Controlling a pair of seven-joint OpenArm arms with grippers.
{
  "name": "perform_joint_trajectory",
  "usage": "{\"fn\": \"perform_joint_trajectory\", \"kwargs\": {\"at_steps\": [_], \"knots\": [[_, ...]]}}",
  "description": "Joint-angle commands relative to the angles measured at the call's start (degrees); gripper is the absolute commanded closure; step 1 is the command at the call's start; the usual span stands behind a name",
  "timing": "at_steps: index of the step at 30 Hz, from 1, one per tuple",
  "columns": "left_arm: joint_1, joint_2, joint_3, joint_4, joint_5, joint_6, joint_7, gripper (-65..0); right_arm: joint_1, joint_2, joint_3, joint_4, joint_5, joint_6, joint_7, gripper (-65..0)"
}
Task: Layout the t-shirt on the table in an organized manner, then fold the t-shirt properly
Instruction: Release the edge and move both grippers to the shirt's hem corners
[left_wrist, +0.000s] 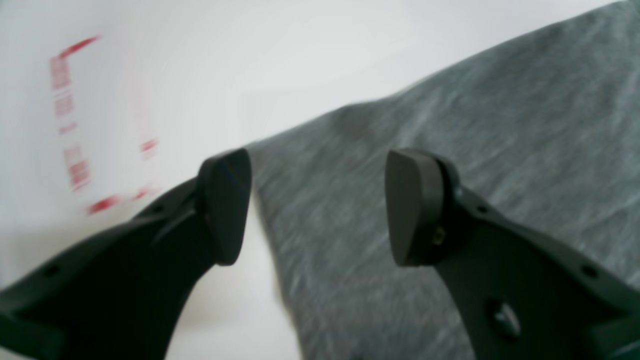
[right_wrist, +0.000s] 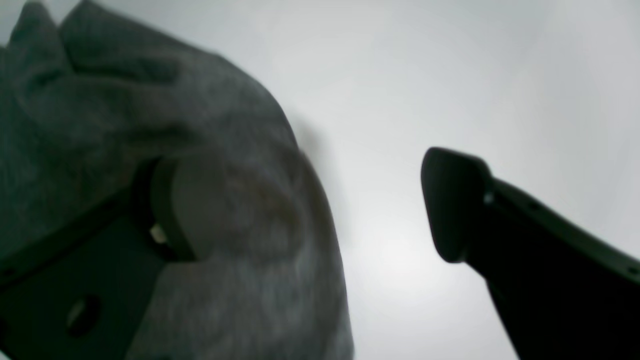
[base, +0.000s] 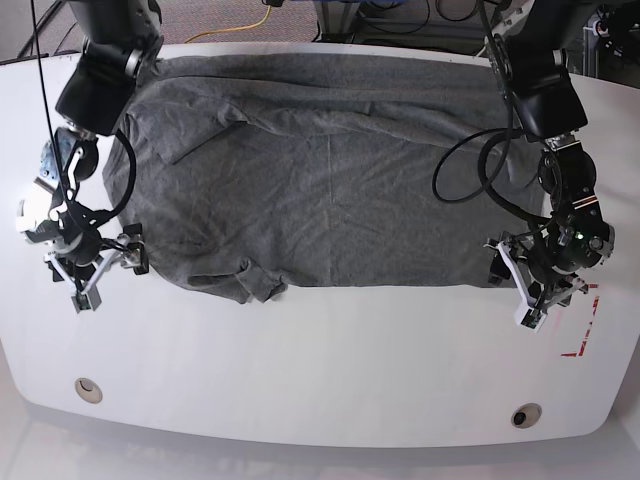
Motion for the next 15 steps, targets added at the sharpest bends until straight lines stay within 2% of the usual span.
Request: {"fn": "perform_joint_trajectory", "kwargs": {"at_steps": [1,8,15], "knots": [[-2.6,-0.7,-0.2,-1.4,-0.5,0.1,-3.3,-39.2,4.5,1.3,0.1,-5.4,-0.1,-0.1,2.8,-59.1],[-2.8,-0.7,-0.1,-4.7,-0.5,0.1,-7.7,-39.2,11.5,2.1,-0.1,-21.2,-2.5,-0.1,10.4,-59.1],[-2.5,-0.7,-0.1,-5.9,-0.5,0.1,-7.9,-39.2,15.0,2.8,-0.2,-35.1,-3.0,-0.1,18.5,-59.1]]}}
